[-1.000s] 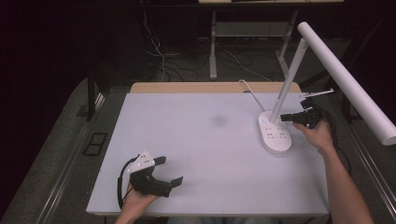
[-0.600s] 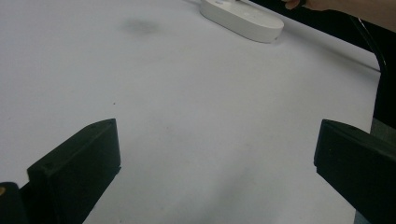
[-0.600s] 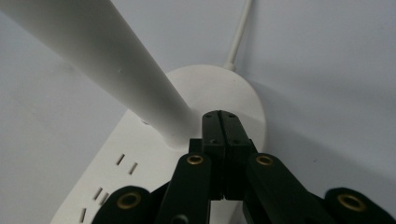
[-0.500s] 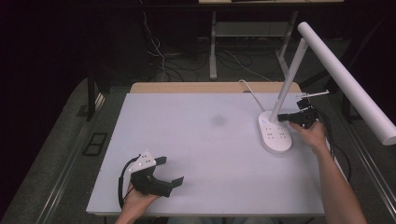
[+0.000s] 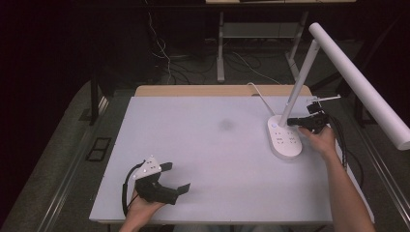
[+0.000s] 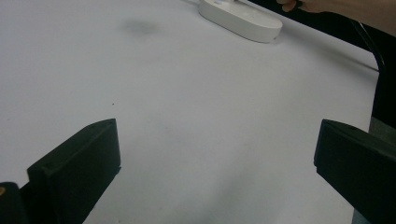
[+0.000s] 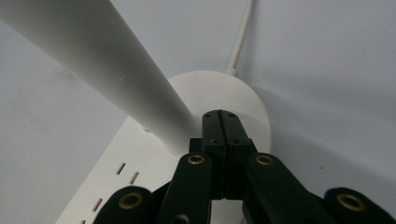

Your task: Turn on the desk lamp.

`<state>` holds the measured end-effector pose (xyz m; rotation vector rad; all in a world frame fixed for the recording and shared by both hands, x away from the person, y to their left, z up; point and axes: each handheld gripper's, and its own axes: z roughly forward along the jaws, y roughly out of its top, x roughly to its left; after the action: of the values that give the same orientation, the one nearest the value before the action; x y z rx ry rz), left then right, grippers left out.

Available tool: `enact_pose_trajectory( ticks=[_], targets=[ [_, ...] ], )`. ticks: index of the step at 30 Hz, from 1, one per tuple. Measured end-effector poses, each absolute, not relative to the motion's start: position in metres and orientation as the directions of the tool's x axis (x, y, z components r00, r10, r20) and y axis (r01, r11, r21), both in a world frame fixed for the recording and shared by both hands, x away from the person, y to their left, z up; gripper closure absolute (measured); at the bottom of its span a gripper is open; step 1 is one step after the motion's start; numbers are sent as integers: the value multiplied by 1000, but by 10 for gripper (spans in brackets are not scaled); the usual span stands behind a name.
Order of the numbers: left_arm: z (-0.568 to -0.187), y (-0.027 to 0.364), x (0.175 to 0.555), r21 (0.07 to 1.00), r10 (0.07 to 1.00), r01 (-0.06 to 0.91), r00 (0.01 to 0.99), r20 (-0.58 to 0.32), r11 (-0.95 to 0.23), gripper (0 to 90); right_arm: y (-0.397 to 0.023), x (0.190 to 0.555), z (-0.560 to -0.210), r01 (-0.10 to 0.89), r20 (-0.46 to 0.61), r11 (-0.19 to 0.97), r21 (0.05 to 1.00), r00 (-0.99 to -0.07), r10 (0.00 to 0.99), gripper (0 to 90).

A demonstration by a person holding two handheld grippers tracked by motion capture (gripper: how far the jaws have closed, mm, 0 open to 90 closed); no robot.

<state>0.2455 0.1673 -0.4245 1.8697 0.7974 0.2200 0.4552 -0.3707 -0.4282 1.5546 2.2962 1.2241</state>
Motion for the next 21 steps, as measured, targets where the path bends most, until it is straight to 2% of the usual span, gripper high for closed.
enact_pose_trajectory(
  ticks=[8,21],
  targets=[
    [-424,167,245,876,611,420,765,-202,-236,0,-366,453,-427,729,298,170,664,-466,833,900],
    [-424,169,246,876,614,421,763,-203,-234,0,-368,450,-420,740,307,139,658,-432,848,900]
  ],
)
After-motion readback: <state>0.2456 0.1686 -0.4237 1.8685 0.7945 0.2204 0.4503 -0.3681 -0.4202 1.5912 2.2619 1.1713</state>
